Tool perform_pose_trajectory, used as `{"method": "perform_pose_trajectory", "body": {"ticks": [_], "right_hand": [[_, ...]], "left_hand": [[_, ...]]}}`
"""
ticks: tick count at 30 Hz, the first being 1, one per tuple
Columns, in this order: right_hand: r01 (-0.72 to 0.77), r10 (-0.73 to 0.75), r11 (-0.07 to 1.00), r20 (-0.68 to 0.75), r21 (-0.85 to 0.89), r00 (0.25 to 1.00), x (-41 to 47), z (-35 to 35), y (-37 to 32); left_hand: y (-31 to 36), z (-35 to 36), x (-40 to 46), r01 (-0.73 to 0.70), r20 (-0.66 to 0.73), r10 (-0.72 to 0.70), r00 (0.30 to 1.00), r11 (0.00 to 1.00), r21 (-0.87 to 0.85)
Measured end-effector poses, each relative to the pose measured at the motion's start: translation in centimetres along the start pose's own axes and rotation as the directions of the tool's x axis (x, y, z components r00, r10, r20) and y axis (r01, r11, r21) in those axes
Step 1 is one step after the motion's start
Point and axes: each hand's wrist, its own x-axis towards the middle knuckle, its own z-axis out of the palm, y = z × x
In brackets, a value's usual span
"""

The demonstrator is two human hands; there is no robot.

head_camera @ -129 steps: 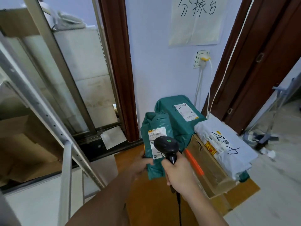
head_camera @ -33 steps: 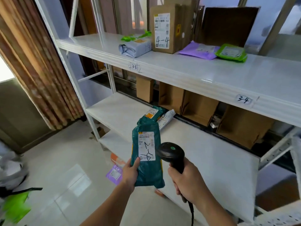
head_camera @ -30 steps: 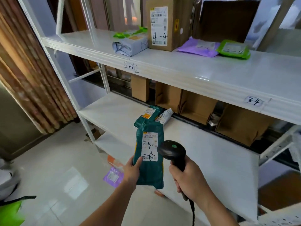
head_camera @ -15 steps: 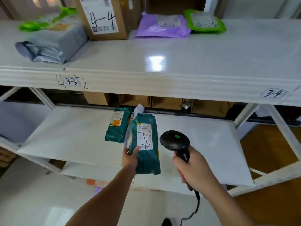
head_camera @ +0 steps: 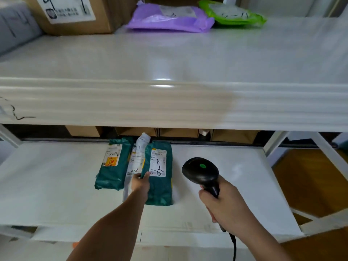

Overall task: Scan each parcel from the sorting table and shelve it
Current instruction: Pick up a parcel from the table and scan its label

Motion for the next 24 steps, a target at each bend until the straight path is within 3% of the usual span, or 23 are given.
{"method": "perform_pose_trajectory", "body": {"ticks": [8, 13, 15, 17, 20, 22, 24], "right_hand": [[-0.024, 0.024, 1.0, -0.032, -0.001, 0.999, 0.7, 2.2, 2.5], [-0.05, 0.052, 0.998, -0.039, 0.048, 0.998, 0.0, 1.9, 2.3], [-0.044, 0.047, 0.997, -0.045, 0.071, 0.998, -0.9, 1.4, 1.2], [-0.039, 0.044, 0.995, -0.057, 0.09, 0.997, -1.9, 0.9, 0.0], [-0.04, 0.05, 0.992, -0.085, 0.117, 0.995, -3.8, -0.1, -2.1], [-0.04, 0.057, 0.989, -0.121, 0.142, 0.991, -5.1, -0.8, -3.5], [-0.049, 0.079, 0.983, -0.165, 0.179, 0.983, -6.8, -1.3, -4.8]], "left_hand": [[1.0, 1.8, 6.0, 0.005, 0.009, -0.007, 1.0, 0.988, 0.155], [3.4, 0.8, 3.8, -0.147, 0.013, 0.152, 0.988, 0.929, 0.339], [4.9, -0.1, 2.4, -0.238, 0.075, 0.227, 0.971, 0.883, 0.406], [6.8, -1.1, 1.3, -0.347, 0.196, 0.287, 0.938, 0.78, 0.521], [10.1, -2.4, -0.1, -0.513, 0.355, 0.379, 0.855, 0.507, 0.693], [12.3, -3.0, -1.6, -0.584, 0.447, 0.399, 0.801, 0.357, 0.729], [14.6, -3.5, -3.9, -0.642, 0.512, 0.422, 0.749, 0.27, 0.717]]}}
